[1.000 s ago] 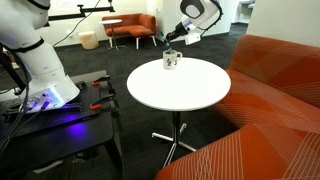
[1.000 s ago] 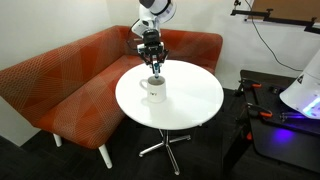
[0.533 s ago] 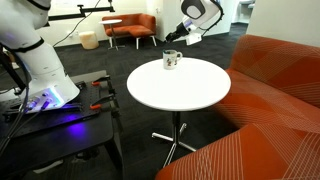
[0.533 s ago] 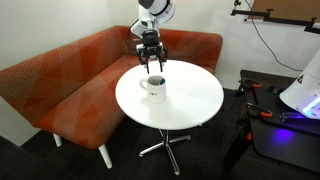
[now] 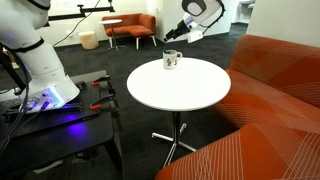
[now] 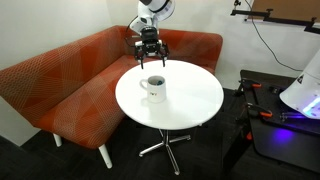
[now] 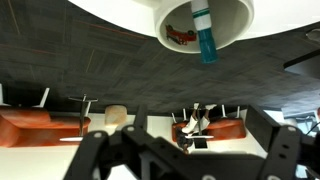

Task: Put the marker in the mug

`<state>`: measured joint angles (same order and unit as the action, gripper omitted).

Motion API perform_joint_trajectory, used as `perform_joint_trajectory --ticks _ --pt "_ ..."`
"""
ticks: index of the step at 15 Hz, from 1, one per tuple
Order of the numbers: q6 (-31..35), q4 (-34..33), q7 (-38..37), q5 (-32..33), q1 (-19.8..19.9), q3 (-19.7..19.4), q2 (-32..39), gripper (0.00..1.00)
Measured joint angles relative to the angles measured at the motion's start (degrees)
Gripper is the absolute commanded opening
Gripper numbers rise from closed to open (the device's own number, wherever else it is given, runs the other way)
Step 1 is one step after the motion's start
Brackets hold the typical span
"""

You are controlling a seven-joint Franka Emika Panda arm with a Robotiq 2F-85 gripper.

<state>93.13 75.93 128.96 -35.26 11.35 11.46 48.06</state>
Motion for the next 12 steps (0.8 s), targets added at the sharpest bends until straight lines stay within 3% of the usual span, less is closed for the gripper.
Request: perform_joint_trajectory --ticks 6,12 --pt "1.0 2.1 -0.94 -0.42 0.15 -0.72 -5.03 1.0" --pt "1.76 8.91 -3.85 -2.03 0.14 -2.24 -12.27 1.0"
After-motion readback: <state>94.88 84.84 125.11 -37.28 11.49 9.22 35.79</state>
